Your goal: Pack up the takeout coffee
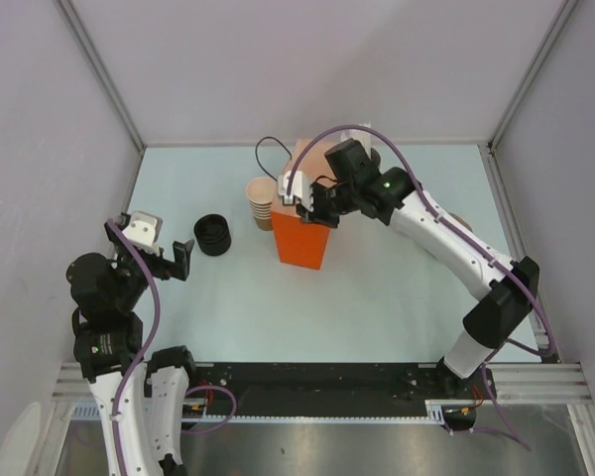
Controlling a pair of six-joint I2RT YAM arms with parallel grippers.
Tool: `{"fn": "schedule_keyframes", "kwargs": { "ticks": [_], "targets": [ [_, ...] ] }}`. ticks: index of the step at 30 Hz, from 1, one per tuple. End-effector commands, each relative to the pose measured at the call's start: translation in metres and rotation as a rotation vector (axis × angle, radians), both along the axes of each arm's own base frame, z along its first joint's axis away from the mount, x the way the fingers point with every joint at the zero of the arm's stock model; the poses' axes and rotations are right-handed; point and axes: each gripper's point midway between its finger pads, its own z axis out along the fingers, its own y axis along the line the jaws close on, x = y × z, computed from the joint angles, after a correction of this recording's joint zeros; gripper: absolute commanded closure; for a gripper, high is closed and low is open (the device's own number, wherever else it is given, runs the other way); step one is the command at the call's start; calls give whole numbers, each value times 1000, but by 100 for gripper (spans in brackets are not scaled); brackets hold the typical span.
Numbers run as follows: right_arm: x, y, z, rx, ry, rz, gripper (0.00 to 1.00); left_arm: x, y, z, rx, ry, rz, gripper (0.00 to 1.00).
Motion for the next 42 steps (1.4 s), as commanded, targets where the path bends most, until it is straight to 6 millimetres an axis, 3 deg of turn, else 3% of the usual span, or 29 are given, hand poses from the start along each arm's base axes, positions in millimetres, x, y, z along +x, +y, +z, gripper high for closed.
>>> {"fn": "schedule_keyframes", "kwargs": {
  "ticks": [1,7,8,10,11,12,15,18,23,26,27,29,30,34,35,40,42],
  "targets": [
    [-18,10,41,97,-90,-18,94,-1,-3,7,-9,-37,-14,1],
    [-46,20,48,111,-72,-6,93,-3,-4,7,-9,-45,-20,1],
    [-49,20,47,108,-72,-3,89,-4,-5,7,-11,-45,-20,1],
    [-58,22,42,96,-65,10,77,-5,-6,8,-10,-51,-23,1],
    [-62,23,43,97,-65,14,63,-6,-6,8,-9,-52,-23,0],
    [-67,24,41,90,-59,22,56,-7,-6,8,-7,-57,-23,1],
    [-78,23,53,115,-54,19,34,-7,-6,7,-5,-58,-25,1],
    [-86,17,81,177,-57,-1,19,-8,-7,7,-5,-61,-31,0],
    [-88,-11,140,297,-100,-131,14,-9,-9,8,-4,-64,-39,1],
    [-73,-34,169,383,-133,-296,10,-10,-10,8,-5,-67,-45,1],
    [-71,-47,189,443,-166,-345,9,-11,-11,8,-6,-66,-49,1],
    [-48,-74,193,486,-176,-510,3,-11,-12,8,-6,-67,-52,1],
    [-44,-88,209,546,-206,-563,2,-11,-12,9,-8,-67,-55,1],
    [3,-149,193,607,-179,-896,0,-12,-15,9,-13,-66,-69,1],
    [18,-172,183,595,-171,-991,0,-12,-15,9,-13,-66,-69,1],
    [72,-231,102,541,85,-1334,0,-13,-17,10,-19,-67,-83,0],
    [84,-254,76,513,142,-1428,0,-13,-18,10,-21,-66,-88,1]
  ]
}}
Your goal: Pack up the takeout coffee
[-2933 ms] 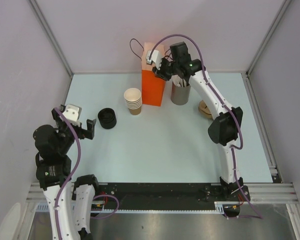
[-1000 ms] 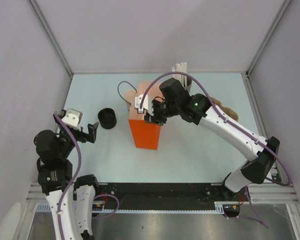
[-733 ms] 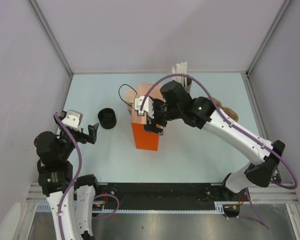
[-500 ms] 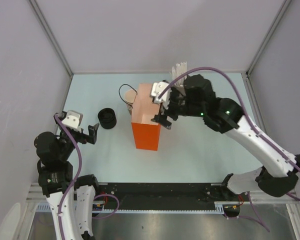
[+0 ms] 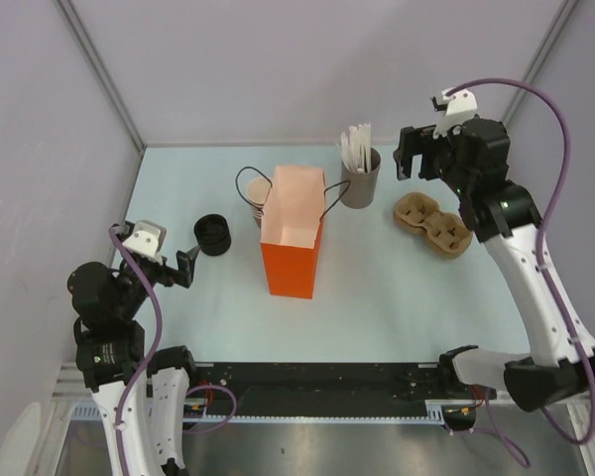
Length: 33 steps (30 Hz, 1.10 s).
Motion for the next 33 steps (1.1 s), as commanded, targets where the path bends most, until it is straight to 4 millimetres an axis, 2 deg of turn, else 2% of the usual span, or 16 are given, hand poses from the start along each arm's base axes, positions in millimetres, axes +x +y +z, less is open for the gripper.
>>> {"fn": "schedule_keyframes", "kwargs": {
  "ticks": [1,5,7,14,15,18,20,21,22,33],
  "targets": [
    [39,-42,-92,129,289,-230,0,-2,-5,9,-17,-32,-23,1],
    [49,-69,-131,151,382,-361,1,-4,-6,8,-16,-36,-28,1],
    [51,-83,-143,160,408,-422,2,-5,-6,8,-15,-39,-28,1],
    [53,-114,-209,170,566,-540,5,-6,-8,5,-12,-38,-39,0],
    [52,-117,-226,163,608,-552,5,-6,-8,5,-14,-36,-39,1],
    [53,-125,-250,160,666,-587,5,-6,-10,5,-17,-35,-48,0],
    [55,-124,-259,157,678,-587,5,-7,-11,6,-19,-36,-52,1],
    [55,-136,-266,162,691,-619,5,-7,-11,5,-18,-36,-52,1],
    [57,-137,-268,166,688,-623,6,-7,-11,5,-19,-33,-54,1],
    [59,-142,-311,171,796,-639,7,-6,-11,1,-17,-28,-57,0]
  ]
}}
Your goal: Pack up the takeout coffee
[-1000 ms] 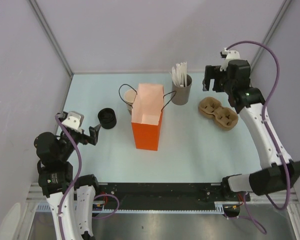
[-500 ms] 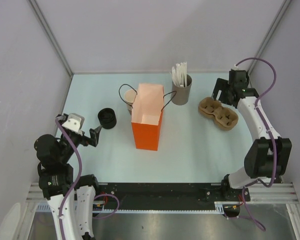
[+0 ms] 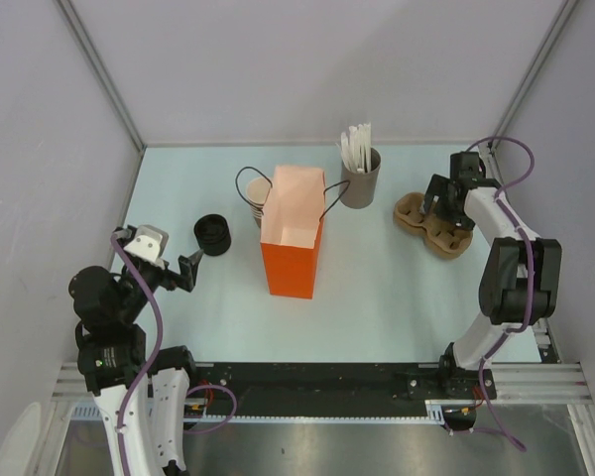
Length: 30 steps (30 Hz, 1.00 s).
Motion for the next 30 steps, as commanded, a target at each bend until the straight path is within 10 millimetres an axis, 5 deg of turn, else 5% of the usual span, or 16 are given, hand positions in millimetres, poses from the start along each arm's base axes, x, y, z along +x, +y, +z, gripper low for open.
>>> {"fn": "schedule_keyframes", "kwargs": {
  "ticks": [1,12,21,30],
  "targets": [
    [7,-1,-9,16,1,-16,7,-1,-4,4,-7,-23,-23,0],
    [24,16,-13,-36,-36,112,10,0,-4,2,-8,-19,-23,0],
    [17,27,-23,-59,18,142,36,-1,-3,1,-9,-17,-21,1],
    [32,26,-7,-137,-35,183,56,0,-3,1,-11,-15,-20,1]
  ]
}}
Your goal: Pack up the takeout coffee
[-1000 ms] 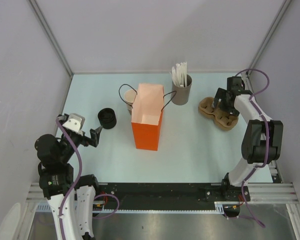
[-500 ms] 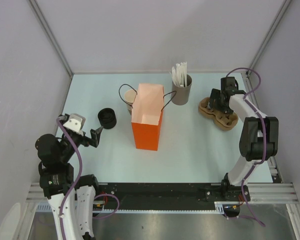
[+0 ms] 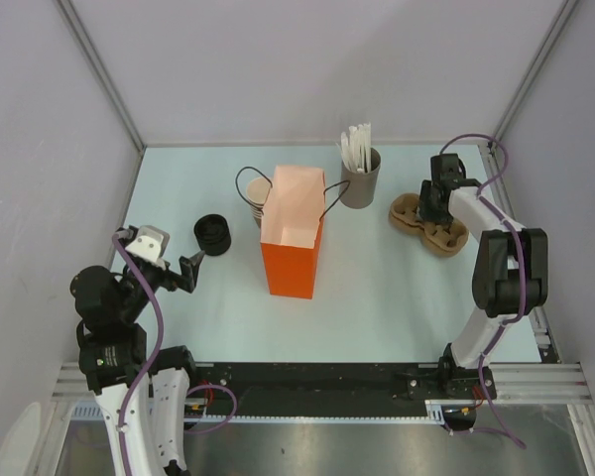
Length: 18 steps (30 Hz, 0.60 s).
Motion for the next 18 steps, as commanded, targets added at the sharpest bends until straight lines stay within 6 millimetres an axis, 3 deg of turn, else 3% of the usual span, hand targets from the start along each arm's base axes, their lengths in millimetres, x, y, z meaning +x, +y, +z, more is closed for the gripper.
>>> {"fn": "schedule_keyframes", "kwargs": {
  "ticks": [1,7,18],
  "targets": [
    [21,3,18,-54,-68,42,57,-1,-1,6,-6,-27,-8,0],
    [38,6,23,-113,-99,120,59,0,-1,6,-9,-26,-10,1],
    [107,28,29,-140,-135,428,59,0,-1,7,-12,-27,-6,1]
  ]
}}
